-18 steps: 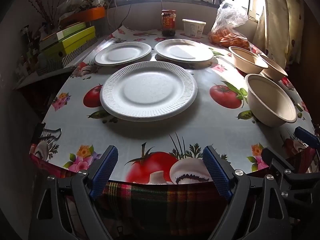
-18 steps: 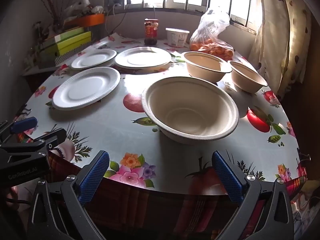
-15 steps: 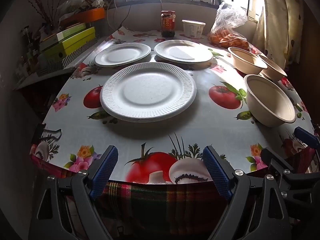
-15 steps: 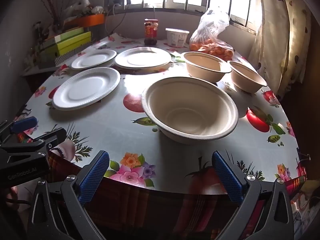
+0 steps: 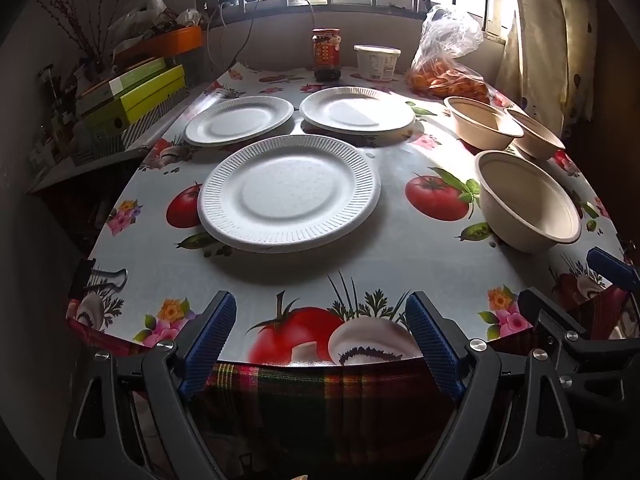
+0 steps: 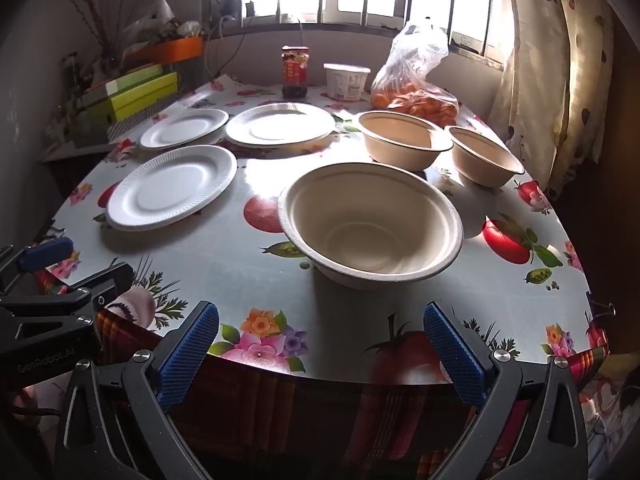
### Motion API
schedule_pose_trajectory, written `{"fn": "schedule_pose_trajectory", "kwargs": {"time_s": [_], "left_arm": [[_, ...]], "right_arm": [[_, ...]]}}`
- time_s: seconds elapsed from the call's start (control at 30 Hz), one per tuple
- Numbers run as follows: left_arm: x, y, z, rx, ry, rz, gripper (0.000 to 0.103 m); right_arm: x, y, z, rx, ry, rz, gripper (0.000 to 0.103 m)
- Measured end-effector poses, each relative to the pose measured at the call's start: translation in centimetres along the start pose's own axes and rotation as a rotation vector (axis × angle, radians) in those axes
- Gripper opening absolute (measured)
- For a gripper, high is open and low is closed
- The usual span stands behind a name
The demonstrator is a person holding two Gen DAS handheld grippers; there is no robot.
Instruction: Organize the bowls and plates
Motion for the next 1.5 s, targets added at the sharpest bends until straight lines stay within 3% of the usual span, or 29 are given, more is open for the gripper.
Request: {"fn": "schedule_pose_trajectory", "kwargs": {"time_s": [1.5], "left_arm": [[-0.45, -0.11, 0.44, 0.009, -0.013, -0.015, 0.087]], "right_arm": [[0.08, -0.11, 0.05, -0.008, -0.012, 0.002, 0.103]]}}
Point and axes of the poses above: each gripper's, at about its wrist camera, not at the fingertips, and y roughly against the way its jaws point, x to its right, z to its underside, the point moved 7 cm from there along -y, roughly the way its jaws point, and after that the axes turned 4 degrees about y, right-handed, at the moved point
